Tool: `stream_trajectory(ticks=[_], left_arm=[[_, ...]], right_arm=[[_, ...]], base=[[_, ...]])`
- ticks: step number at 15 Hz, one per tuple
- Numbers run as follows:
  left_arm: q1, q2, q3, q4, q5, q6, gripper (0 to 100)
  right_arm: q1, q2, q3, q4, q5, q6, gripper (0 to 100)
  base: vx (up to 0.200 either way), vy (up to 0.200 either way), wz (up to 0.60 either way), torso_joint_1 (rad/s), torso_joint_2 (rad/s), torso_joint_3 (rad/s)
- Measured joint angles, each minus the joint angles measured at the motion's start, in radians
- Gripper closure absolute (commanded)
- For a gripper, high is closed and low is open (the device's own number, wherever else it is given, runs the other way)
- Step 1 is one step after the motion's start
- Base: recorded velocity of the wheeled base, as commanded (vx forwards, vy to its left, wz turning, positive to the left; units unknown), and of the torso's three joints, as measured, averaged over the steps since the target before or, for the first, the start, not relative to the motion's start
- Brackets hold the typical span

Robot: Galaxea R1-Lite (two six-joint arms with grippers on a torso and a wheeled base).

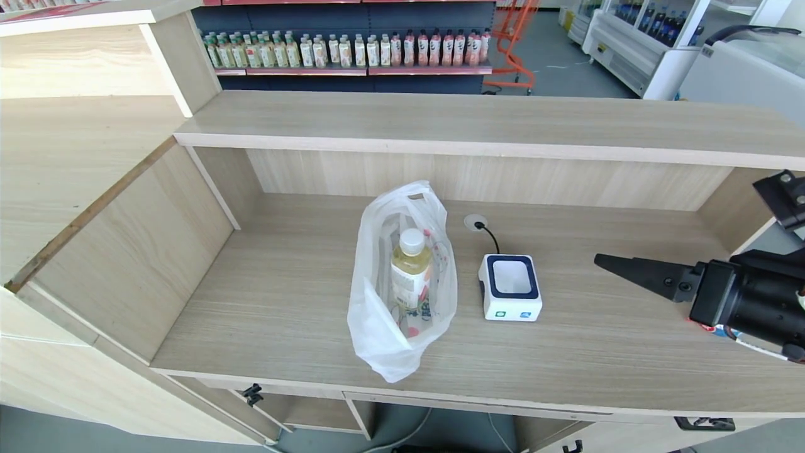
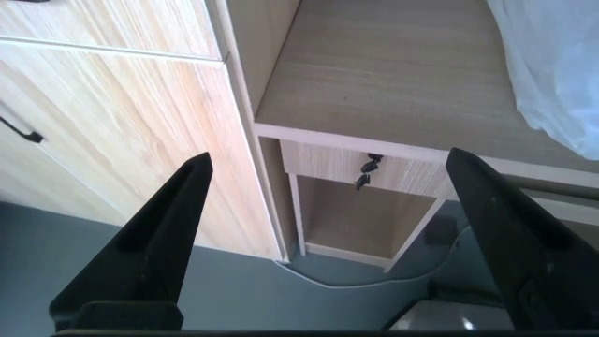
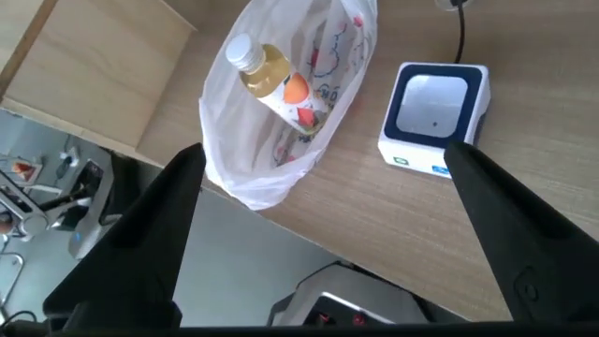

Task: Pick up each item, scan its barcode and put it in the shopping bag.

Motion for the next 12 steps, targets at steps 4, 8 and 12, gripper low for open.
stream_trajectory(ticks=[4,8,12], left_arm=[[-0.001,0.0,0.0,0.0,0.0,0.0,0],[0.0,0.0,0.0,0.0,0.0,-0.001,0],[0.0,0.0,0.0,0.0,0.002,-0.011,0]], right_arm=[[-0.062,-0.006,0.005,0.0,-0.032,-0.003,0],[-0.196,-0.006,0.015,0.07,-0.081,0.007,0],[-0.256,-0.053,-0.004,0.213,-0.105,0.138,0]], base=[[0.0,-0.2,0.0,0.006,0.0,0.0],[0.0,-0.2,0.0,0.004,0.0,0.004],[0.0,-0.2,0.0,0.0,0.0,0.001]])
